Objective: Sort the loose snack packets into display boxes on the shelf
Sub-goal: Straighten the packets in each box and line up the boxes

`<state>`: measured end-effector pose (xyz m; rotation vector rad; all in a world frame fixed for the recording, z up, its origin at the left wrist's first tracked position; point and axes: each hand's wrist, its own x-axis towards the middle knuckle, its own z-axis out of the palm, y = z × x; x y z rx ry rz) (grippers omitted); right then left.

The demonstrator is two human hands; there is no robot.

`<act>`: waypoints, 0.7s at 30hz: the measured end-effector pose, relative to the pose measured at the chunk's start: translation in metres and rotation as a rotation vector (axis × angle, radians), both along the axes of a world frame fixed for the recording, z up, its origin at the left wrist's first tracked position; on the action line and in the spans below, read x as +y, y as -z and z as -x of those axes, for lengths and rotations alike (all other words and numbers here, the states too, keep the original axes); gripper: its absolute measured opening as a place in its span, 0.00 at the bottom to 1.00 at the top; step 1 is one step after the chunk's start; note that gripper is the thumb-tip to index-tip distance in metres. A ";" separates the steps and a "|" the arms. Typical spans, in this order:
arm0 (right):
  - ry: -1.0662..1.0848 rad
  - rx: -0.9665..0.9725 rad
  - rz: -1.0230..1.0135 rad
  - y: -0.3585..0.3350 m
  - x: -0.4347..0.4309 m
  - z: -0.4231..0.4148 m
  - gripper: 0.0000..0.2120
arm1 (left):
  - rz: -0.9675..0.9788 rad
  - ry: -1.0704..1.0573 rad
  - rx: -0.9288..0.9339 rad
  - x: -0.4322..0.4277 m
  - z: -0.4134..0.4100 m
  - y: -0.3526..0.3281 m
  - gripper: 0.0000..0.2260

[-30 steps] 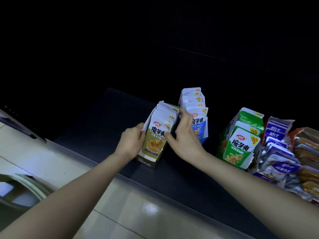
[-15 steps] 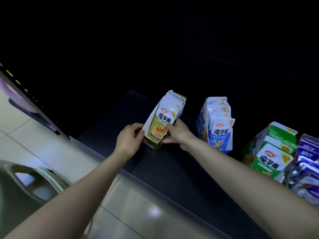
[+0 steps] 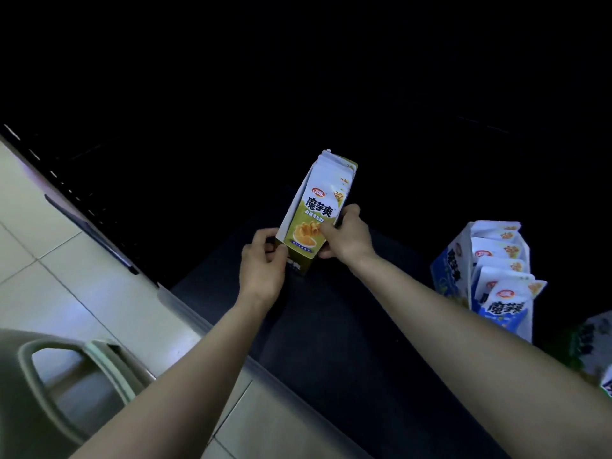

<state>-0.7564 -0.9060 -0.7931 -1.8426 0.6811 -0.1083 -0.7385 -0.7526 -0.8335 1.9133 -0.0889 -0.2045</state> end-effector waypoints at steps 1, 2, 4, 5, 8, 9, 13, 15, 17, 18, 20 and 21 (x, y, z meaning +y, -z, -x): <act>-0.015 0.007 0.031 -0.001 -0.001 0.003 0.14 | -0.012 -0.012 -0.028 -0.001 0.002 -0.001 0.08; -0.031 0.012 0.056 -0.001 -0.002 0.007 0.15 | -0.028 -0.024 -0.045 -0.001 0.005 -0.002 0.05; -0.074 0.026 0.107 -0.005 -0.003 0.015 0.15 | -0.084 -0.032 -0.040 -0.002 0.010 -0.004 0.01; -0.098 0.034 0.128 -0.007 -0.003 0.019 0.15 | -0.108 -0.021 -0.029 -0.001 0.013 -0.005 0.01; -0.156 0.054 0.169 -0.013 -0.002 0.028 0.15 | -0.128 0.059 0.000 0.005 0.024 -0.009 0.02; -0.166 0.066 0.173 -0.015 -0.002 0.033 0.14 | -0.161 0.088 -0.011 0.007 0.027 -0.012 0.01; -0.248 0.117 0.172 -0.021 -0.003 0.057 0.16 | -0.239 0.172 -0.187 0.005 0.035 -0.026 0.27; -0.323 0.156 0.130 -0.026 -0.001 0.073 0.17 | -0.232 0.244 -0.287 -0.003 0.037 -0.035 0.36; -0.411 0.221 0.075 -0.030 -0.002 0.087 0.18 | -0.237 0.305 -0.367 -0.011 0.041 -0.041 0.38; -0.459 0.269 0.032 -0.033 -0.005 0.092 0.18 | -0.241 0.321 -0.389 -0.015 0.043 -0.041 0.37; -0.539 0.338 -0.054 -0.037 -0.014 0.095 0.15 | -0.249 0.336 -0.430 -0.016 0.049 -0.039 0.37; -0.531 0.328 -0.069 -0.039 -0.017 0.094 0.13 | -0.259 0.341 -0.449 -0.016 0.052 -0.038 0.36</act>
